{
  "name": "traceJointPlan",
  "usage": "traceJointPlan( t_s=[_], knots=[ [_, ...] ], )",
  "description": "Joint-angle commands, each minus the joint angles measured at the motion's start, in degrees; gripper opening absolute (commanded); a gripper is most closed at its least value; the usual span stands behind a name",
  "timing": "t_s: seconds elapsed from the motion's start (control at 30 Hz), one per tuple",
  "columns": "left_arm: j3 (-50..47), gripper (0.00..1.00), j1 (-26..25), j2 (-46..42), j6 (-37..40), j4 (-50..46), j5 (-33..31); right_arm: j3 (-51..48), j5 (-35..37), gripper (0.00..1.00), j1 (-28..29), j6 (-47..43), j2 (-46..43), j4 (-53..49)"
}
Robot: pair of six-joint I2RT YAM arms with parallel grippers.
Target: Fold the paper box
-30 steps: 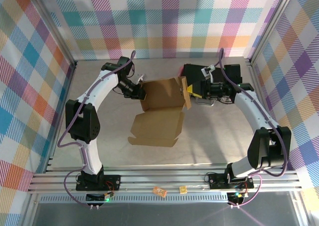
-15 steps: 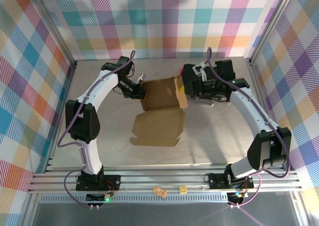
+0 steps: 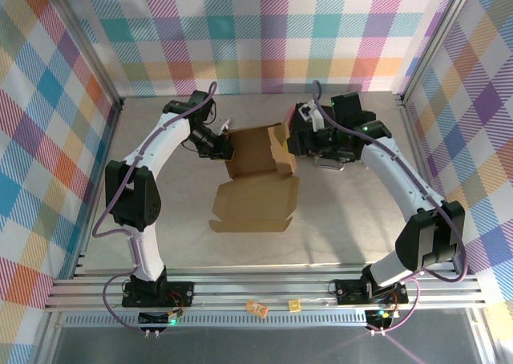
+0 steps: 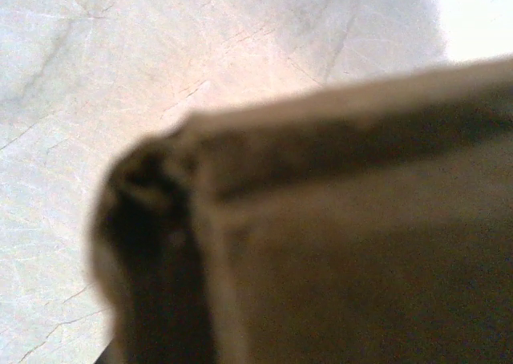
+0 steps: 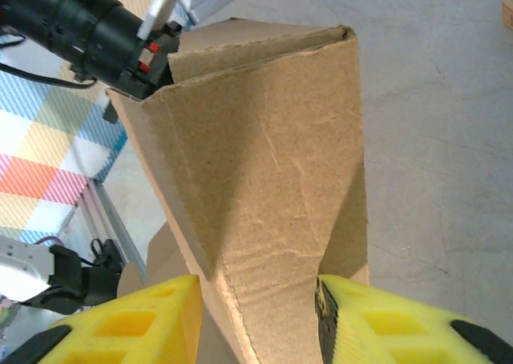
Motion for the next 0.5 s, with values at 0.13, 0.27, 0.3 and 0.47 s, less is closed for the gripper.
traceJointPlan(
  t_s=[0.13, 0.27, 0.3, 0.47],
  knots=[
    [1.42, 0.00, -0.74, -3.66, -1.72, -0.40, -0.21, 3.22, 11.26, 0.41, 2.74, -1.70, 1.45, -2.50],
    [1.16, 0.00, -0.91, -4.17, -2.16, -0.14, -0.37, 3.89, 16.35, 0.41, 4.25, -1.77, 1.65, -3.00],
    [1.08, 0.00, -1.00, -4.38, -2.31, -0.01, -0.38, 4.13, 17.72, 0.41, 4.82, -1.84, 1.85, -3.33],
    [0.92, 0.00, -1.47, -4.65, -2.58, 0.39, -0.53, 5.01, 22.68, 0.39, 7.04, -1.60, 2.95, -3.67]
  ],
)
